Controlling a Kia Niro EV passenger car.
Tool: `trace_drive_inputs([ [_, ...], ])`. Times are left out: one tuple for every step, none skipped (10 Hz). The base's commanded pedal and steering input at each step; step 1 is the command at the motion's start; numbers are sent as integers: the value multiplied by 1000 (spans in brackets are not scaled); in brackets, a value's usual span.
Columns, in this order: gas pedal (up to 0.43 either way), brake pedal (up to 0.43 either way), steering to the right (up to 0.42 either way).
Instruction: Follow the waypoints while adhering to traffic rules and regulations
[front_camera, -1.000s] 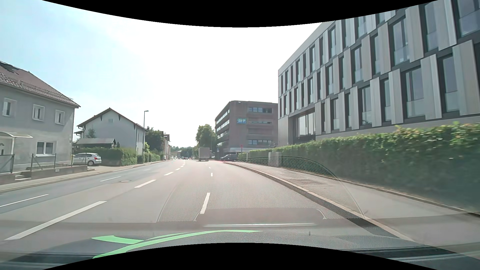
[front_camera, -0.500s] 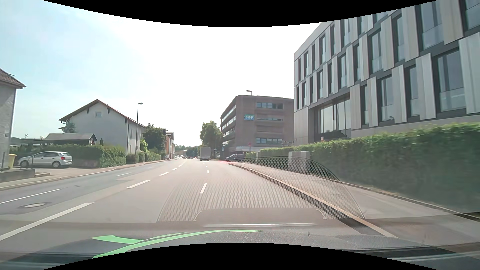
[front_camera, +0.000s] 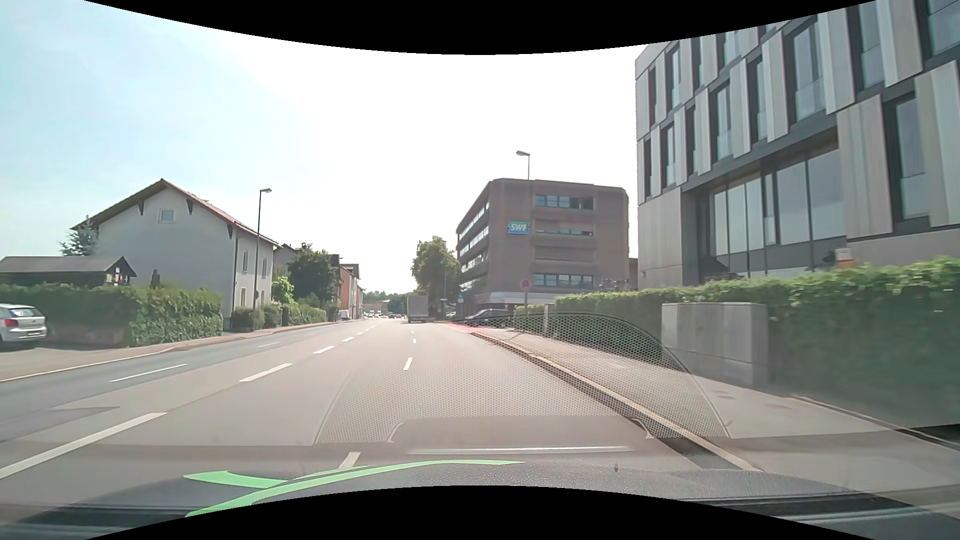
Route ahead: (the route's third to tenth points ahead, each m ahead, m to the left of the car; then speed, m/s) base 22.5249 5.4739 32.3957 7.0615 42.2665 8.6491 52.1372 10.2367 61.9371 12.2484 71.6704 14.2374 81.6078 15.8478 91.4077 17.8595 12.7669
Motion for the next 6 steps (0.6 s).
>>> trace_drive_inputs([
  [67,0,-29],
  [67,0,-30],
  [67,0,-30],
  [67,0,-29],
  [67,0,-29],
  [67,0,-29],
])
